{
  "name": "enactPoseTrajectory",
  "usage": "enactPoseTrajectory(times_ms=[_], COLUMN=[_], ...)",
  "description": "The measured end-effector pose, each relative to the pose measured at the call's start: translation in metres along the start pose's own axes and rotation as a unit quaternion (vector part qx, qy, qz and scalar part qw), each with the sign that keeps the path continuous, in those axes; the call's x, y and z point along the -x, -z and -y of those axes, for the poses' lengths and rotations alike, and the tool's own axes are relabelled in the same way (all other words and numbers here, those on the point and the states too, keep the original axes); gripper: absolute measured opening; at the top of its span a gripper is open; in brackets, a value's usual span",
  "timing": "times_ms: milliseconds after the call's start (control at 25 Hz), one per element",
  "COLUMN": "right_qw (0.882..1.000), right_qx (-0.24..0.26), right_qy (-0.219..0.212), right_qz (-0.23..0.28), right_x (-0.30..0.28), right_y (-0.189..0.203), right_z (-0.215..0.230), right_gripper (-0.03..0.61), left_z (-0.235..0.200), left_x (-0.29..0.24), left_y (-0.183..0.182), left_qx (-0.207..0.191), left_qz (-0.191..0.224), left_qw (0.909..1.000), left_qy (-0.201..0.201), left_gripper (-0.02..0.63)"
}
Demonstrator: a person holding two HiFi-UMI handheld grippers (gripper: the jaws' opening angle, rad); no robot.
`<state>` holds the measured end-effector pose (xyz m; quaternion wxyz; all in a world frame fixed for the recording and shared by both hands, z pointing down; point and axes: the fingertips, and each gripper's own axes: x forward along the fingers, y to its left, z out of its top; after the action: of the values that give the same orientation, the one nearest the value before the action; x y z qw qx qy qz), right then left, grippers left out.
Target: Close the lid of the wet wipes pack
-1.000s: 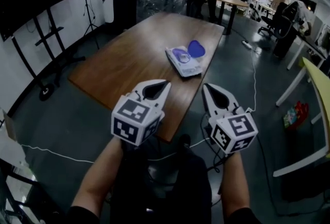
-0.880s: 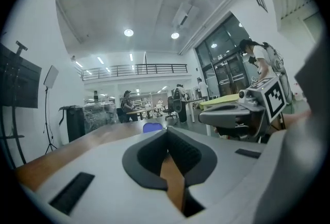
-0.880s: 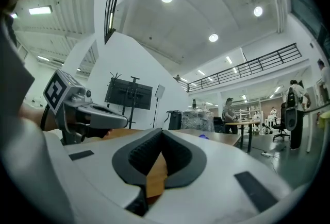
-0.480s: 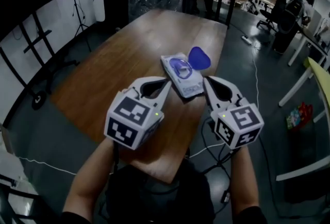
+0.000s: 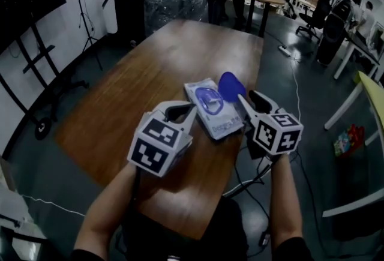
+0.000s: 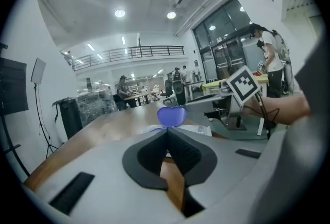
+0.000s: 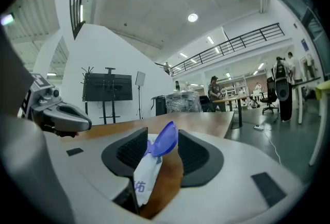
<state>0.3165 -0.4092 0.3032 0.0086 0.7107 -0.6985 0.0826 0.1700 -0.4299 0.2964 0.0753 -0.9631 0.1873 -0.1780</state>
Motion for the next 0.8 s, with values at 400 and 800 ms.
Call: enactPoseTrajectory(times_ms=[400, 800], right_qw=[0.998, 0.979], right_qx=[-0.019, 0.066], right_qy=[-0.067, -0.183], right_qz=[-0.005, -0.057], right_x=[-0.024, -0.025], right_y=[-0.005, -0.001], right_z=[-0.003, -0.081], right_gripper=[0.178, 0.176], left_z=[-0.002, -0.008], left_x=[-0.032, -0.021], left_y=[0.013, 0.013], left_qx=[0.019, 0.042], left_qz=[-0.019, -0.001], left_qw=[0.9996, 0.9991], left_qy=[0.009, -0.008], left_gripper=[0.006, 0.006])
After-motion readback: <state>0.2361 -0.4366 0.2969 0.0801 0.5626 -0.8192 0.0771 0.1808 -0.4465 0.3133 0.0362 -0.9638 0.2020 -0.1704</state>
